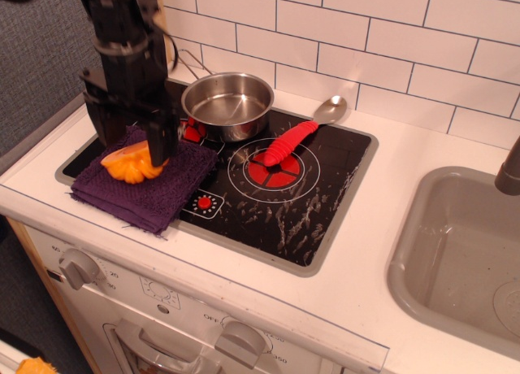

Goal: Remove pumpkin from pot and place on the towel

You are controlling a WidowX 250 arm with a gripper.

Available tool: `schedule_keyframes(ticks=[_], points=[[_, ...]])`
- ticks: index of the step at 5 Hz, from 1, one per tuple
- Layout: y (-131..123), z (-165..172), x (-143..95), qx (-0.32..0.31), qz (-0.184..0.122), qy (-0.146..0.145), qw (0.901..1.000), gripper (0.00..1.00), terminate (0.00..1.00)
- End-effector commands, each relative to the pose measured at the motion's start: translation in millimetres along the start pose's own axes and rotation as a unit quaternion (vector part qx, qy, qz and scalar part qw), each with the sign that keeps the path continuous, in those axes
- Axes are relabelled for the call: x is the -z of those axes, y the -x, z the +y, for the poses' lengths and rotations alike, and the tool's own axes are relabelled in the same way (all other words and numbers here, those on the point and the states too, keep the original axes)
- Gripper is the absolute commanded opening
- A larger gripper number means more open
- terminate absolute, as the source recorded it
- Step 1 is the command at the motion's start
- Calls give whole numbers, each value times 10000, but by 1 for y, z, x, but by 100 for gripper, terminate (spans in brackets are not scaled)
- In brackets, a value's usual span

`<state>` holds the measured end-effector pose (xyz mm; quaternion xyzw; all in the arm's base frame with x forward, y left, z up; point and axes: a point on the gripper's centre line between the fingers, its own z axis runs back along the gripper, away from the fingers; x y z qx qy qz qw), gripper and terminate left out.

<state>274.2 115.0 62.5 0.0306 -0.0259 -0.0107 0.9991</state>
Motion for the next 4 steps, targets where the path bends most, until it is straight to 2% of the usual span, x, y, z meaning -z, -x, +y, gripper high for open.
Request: schedule_keyframes(ticks=[1,2,3,4], points=[[-8,14,-67,-149,-1086,391,9932,100,0],[-7,16,-61,-5,-1038,34,9946,100,0],[-7,16,-61,-5,-1038,34,9946,100,0],[-7,16,-61,-5,-1038,34,9946,100,100]])
